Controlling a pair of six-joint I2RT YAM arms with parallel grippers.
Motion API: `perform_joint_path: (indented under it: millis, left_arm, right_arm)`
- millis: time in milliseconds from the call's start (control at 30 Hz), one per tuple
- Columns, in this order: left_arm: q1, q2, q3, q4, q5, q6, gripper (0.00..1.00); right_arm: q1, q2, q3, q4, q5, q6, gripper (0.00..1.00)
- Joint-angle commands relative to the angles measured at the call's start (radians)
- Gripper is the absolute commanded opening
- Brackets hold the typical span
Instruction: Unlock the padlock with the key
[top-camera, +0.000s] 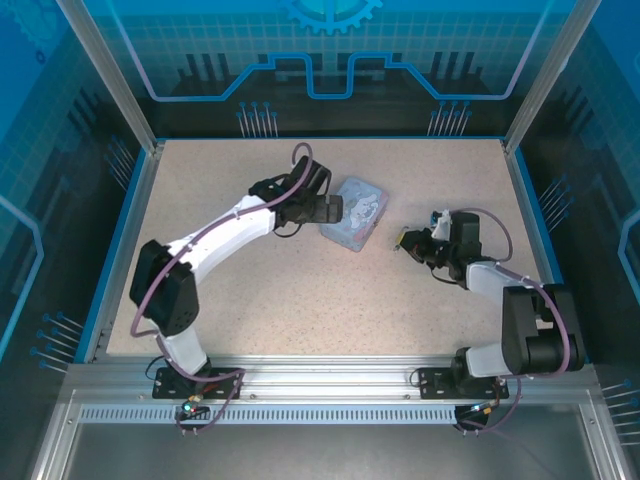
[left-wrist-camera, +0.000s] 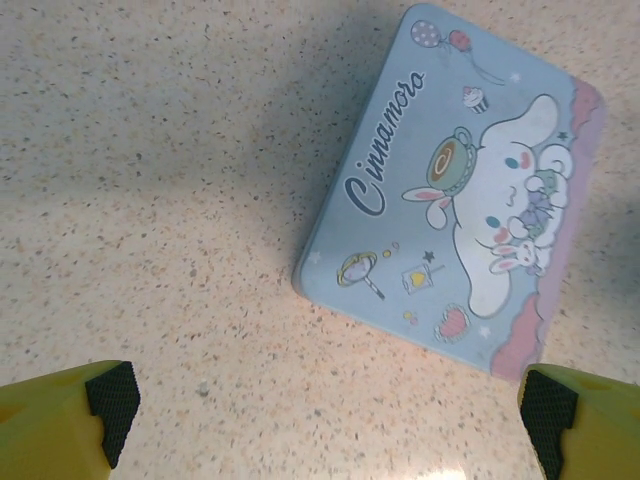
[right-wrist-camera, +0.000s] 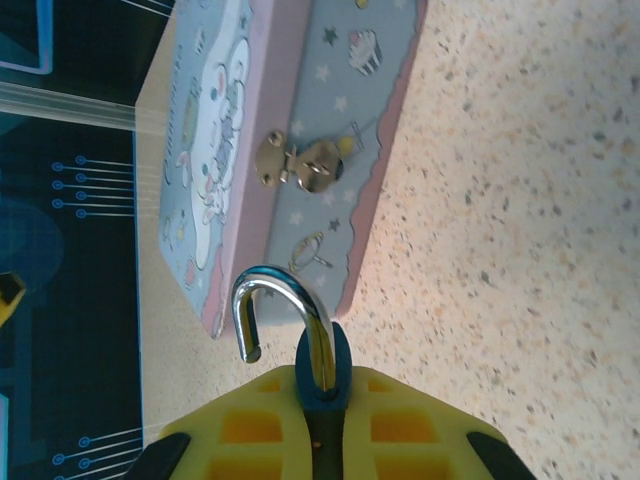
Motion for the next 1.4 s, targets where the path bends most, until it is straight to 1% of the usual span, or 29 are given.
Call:
perform_joint_path:
  millis: [0,133,333,367,433,567,633,667,767,833,867,900,933,1033,1200,1267,1300,1367]
  left_arm:
    - [0.01,-0.077,-0.066,-0.029,0.033,-0.026,0.99]
    - [0.015,-0.138,-0.122,-0.033,0.043,-0.039,0.99]
    - [0.037,-0.211,-0.195,-0.03,0.05,-0.051,0.99]
    - [0.042,-0.219,-0.208,-0.03,0.049,-0.052,0.99]
    - [0.05,-0.232,-0.223,-0.03,0.051,-0.053,0.99]
    - [0.06,-0.248,-0.247,-0.028,0.056,-0.055,0.99]
    - [0.06,-0.252,-0.25,-0.027,0.056,-0.053,0.99]
    - [0.062,-0.255,-0.252,-0.028,0.056,-0.054,0.99]
    - [0.07,-0.263,-0.249,-0.03,0.062,-0.054,0.99]
    - [0.077,-0.27,-0.249,-0.028,0.065,-0.056,0.99]
    - [0.081,-0.275,-0.251,-0.029,0.061,-0.056,0.99]
    - [0.085,-0.281,-0.253,-0.028,0.06,-0.057,0.99]
    - [0.09,-0.288,-0.256,-0.025,0.059,-0.06,0.99]
    - [0.109,-0.315,-0.276,-0.015,0.042,-0.06,0.99]
    - [0.152,-0.411,-0.373,0.084,-0.052,-0.034,0.99]
    - [0.158,-0.48,-0.453,0.174,-0.144,-0.001,0.99]
    - [0.159,-0.516,-0.492,0.231,-0.173,0.027,0.99]
    - [0.162,-0.595,-0.593,0.367,-0.228,0.095,0.99]
  right_arm:
    - [0.001,-0.011,-0.026,-0.085,-0.009,-0.023,0.0]
    - [-0.008,0.041,-0.046,-0.079,-0.005,-0.032,0.0]
    - [-0.056,0.095,-0.056,-0.072,-0.007,-0.033,0.0]
    - [-0.068,0.096,-0.055,-0.079,-0.007,-0.035,0.01]
    - [-0.086,0.093,-0.053,-0.1,-0.007,-0.042,0.07]
    - [-0.129,0.057,-0.055,-0.153,-0.003,-0.061,0.32]
    - [-0.152,0.017,-0.06,-0.194,0.008,-0.068,0.48]
    - [-0.167,-0.011,-0.062,-0.217,0.015,-0.071,0.56]
    - [-0.206,-0.106,-0.06,-0.306,0.038,-0.086,0.72]
    - [-0.23,-0.18,-0.051,-0.373,0.061,-0.098,0.86]
    - [-0.242,-0.219,-0.042,-0.41,0.078,-0.106,0.9]
    - [-0.248,-0.252,-0.031,-0.445,0.093,-0.112,0.98]
    - [-0.258,-0.286,-0.016,-0.485,0.112,-0.121,1.0]
    - [-0.266,-0.362,0.036,-0.58,0.173,-0.147,1.0]
    - [-0.261,-0.405,0.139,-0.662,0.312,-0.195,1.0]
    - [-0.255,-0.407,0.179,-0.677,0.401,-0.213,1.0]
    - [-0.248,-0.407,0.191,-0.674,0.441,-0.224,1.0]
    - [-0.221,-0.413,0.191,-0.629,0.586,-0.233,1.0]
